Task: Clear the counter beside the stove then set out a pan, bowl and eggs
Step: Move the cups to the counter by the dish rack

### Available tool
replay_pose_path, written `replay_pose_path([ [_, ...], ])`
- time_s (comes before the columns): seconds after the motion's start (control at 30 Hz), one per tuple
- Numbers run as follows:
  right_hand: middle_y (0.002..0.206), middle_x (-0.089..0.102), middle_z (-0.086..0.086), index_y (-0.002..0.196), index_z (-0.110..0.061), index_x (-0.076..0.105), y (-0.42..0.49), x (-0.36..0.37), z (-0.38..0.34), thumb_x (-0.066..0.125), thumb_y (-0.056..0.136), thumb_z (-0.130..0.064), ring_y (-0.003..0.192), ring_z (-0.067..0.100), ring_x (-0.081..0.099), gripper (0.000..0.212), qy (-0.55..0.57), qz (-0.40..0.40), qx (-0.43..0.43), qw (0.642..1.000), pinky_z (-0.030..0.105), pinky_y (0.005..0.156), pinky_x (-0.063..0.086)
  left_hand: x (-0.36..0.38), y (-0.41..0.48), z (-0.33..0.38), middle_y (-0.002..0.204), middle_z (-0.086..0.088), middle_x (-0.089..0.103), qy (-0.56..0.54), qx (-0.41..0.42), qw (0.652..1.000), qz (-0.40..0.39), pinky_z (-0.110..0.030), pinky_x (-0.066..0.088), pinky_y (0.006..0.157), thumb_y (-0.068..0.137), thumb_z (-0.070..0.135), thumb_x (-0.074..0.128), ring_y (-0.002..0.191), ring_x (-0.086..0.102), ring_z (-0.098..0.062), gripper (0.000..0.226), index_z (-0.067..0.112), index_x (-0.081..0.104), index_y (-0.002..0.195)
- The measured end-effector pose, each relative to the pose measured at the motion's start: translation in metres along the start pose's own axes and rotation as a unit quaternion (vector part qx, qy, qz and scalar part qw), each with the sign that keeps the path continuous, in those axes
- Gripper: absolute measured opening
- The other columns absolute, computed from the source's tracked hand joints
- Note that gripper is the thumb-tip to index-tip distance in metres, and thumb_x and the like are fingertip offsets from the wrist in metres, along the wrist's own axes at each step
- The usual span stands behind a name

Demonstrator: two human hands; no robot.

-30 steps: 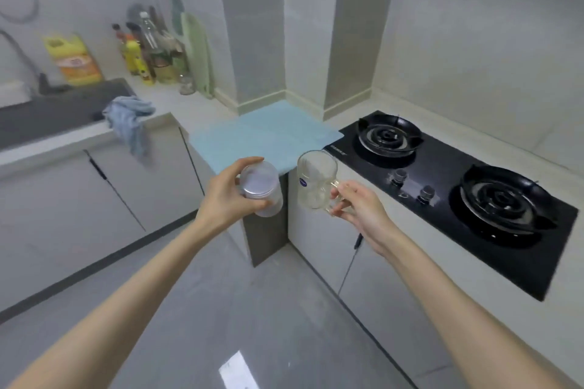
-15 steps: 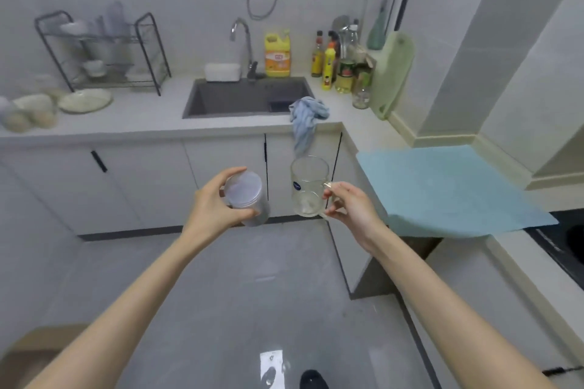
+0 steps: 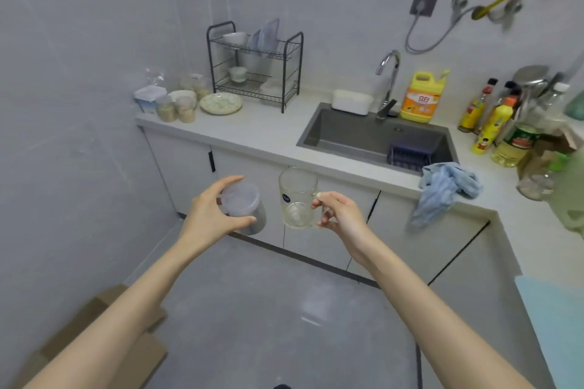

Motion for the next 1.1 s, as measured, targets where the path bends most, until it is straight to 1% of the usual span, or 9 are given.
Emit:
replay_pose_path([
  [0.17,0.082,0.059,-0.002,0.085,-0.011,0.059,0.09,0.044,-0.023,0.047,0.097,-0.011,0.055,0.011,0.04,0.017,-0.008,-0.051,0.001,0.999,0.018,0.058,0.046,-0.03,0.061,-0.03,0.123,0.016,0.058,0.009,-0.035,0.998,0.048,-0.021,0.044,0.081,0.06,0.031,0.089,0.107,0.053,-0.009,0.075,0.041,0.054,0.126],
  [0.3,0.083,0.06,-0.004,0.086,-0.012,0.06,0.153,0.075,-0.033,0.046,0.096,-0.01,0.056,0.01,0.04,0.017,-0.004,-0.066,0.009,0.998,0.021,0.06,0.046,-0.054,0.105,-0.06,0.121,0.016,0.059,0.016,-0.061,0.995,0.077,-0.026,0.047,0.086,0.058,0.033,0.09,0.108,0.055,-0.01,0.076,0.041,0.054,0.124],
  [0.4,0.079,0.059,-0.005,0.083,-0.011,0.06,0.191,0.093,-0.036,0.047,0.096,-0.011,0.057,0.01,0.04,0.018,-0.007,-0.073,0.011,0.997,0.021,0.062,0.048,-0.066,0.134,-0.083,0.122,0.015,0.059,0.021,-0.075,0.992,0.095,-0.024,0.045,0.085,0.057,0.034,0.09,0.109,0.054,-0.011,0.076,0.04,0.055,0.124],
  [0.5,0.085,0.06,0.0,0.082,-0.012,0.061,0.233,0.114,-0.037,0.048,0.095,-0.011,0.056,0.01,0.041,0.019,-0.007,-0.078,0.015,0.997,0.024,0.063,0.048,-0.075,0.166,-0.106,0.121,0.016,0.059,0.018,-0.082,0.991,0.108,-0.025,0.045,0.085,0.057,0.033,0.09,0.107,0.055,-0.01,0.076,0.039,0.055,0.124],
  [0.63,0.089,0.059,0.002,0.079,-0.014,0.062,0.296,0.149,-0.039,0.048,0.095,-0.012,0.058,0.011,0.04,0.02,-0.01,-0.084,0.019,0.996,0.025,0.066,0.047,-0.082,0.228,-0.148,0.121,0.015,0.058,0.008,-0.095,0.991,0.095,-0.026,0.048,0.086,0.057,0.031,0.09,0.106,0.054,-0.011,0.076,0.038,0.055,0.124],
  [0.73,0.088,0.061,-0.001,0.078,-0.013,0.06,0.341,0.175,-0.043,0.049,0.094,-0.011,0.057,0.01,0.039,0.019,-0.007,-0.084,0.021,0.996,0.025,0.065,0.046,-0.087,0.277,-0.173,0.118,0.016,0.058,-0.008,-0.092,0.992,0.08,-0.013,0.043,0.076,0.058,0.024,0.09,0.102,0.054,-0.008,0.075,0.035,0.055,0.124],
  [0.8,0.087,0.061,0.001,0.078,-0.013,0.06,0.374,0.194,-0.047,0.049,0.094,-0.011,0.056,0.011,0.039,0.019,-0.007,-0.08,0.025,0.996,0.026,0.065,0.046,-0.092,0.314,-0.19,0.115,0.017,0.057,-0.022,-0.091,0.993,0.072,-0.01,0.041,0.073,0.059,0.021,0.09,0.098,0.054,-0.005,0.074,0.035,0.055,0.122],
  [0.97,0.094,0.062,0.003,0.081,-0.011,0.059,0.446,0.231,-0.058,0.048,0.095,-0.012,0.059,0.013,0.039,0.017,-0.011,-0.065,0.029,0.997,0.028,0.067,0.046,-0.104,0.395,-0.226,0.114,0.02,0.058,-0.011,-0.085,0.995,0.05,-0.03,0.051,0.083,0.058,0.026,0.09,0.101,0.056,-0.01,0.075,0.04,0.054,0.122],
  [1.1,0.098,0.061,0.005,0.085,-0.009,0.059,0.497,0.253,-0.065,0.048,0.095,-0.013,0.06,0.014,0.04,0.015,0.002,-0.052,0.033,0.998,0.028,0.068,0.048,-0.11,0.45,-0.247,0.118,0.015,0.058,-0.011,-0.081,0.996,0.027,-0.026,0.051,0.083,0.059,0.024,0.09,0.103,0.055,-0.01,0.074,0.038,0.054,0.122],
])
Point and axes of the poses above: each hand's wrist, its own y-axis towards the middle knuckle, its own x-axis out of the palm, z = x × y, the point moved 10 cm from there along y, towards the middle knuckle
